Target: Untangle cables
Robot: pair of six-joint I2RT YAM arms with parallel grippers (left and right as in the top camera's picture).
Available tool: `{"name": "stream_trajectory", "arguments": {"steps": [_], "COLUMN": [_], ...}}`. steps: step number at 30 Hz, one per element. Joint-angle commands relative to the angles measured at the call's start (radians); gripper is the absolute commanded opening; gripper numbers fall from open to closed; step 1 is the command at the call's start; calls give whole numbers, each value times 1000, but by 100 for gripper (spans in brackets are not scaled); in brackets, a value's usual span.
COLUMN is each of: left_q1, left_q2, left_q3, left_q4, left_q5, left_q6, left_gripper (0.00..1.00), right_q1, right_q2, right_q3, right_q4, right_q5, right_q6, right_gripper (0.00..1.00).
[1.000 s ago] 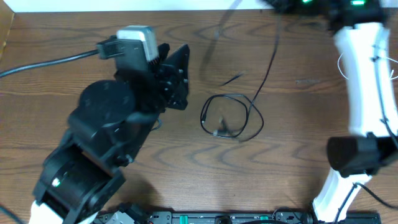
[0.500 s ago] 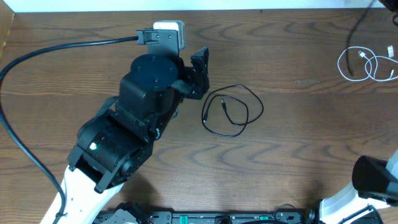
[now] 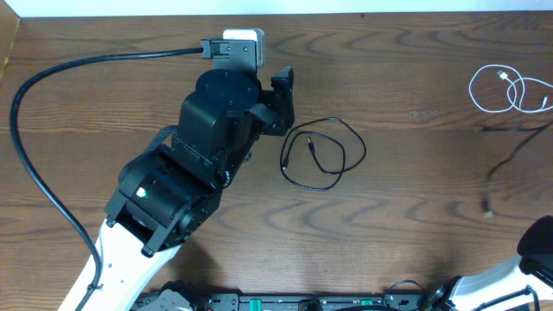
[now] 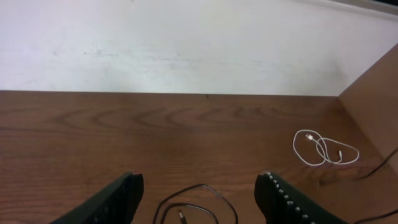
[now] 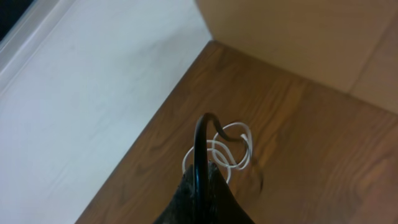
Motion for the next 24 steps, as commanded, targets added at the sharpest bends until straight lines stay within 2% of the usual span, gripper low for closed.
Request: {"name": "stream_trajectory", "arguments": {"steps": [1, 5, 8, 12, 13, 15, 16, 24], "left_q1": [5, 5, 5, 5, 5, 5, 5, 5], "left_q2": [9, 10, 10, 12, 14, 20, 21, 37], "left_q3": [7, 7, 7, 7, 7, 7, 7, 6], "left_q4": [1, 0, 1, 2, 3, 3, 3, -13], "left_q5": [-14, -14, -14, -14, -14, -13, -13, -6], "left_q6": [2, 2, 2, 2, 2, 2, 2, 3], "left_gripper": [63, 63, 63, 63, 63, 63, 63, 63], "right_q1": [-25, -27, -26, -18, -15, -7, -6, -14], "right_q2": [5, 63, 166, 291, 312, 380, 390, 340], "right_q3": [2, 2, 2, 2, 2, 2, 2, 3], "right_q4": [13, 58, 127, 136, 134, 99, 79, -68], "right_q5": [14, 47, 55, 55, 55, 22, 11, -209], "right_q6": [-17, -29, -29, -29, -29, -29, -29, -61], "right_gripper": [1, 1, 1, 2, 9, 86, 98, 99]}}
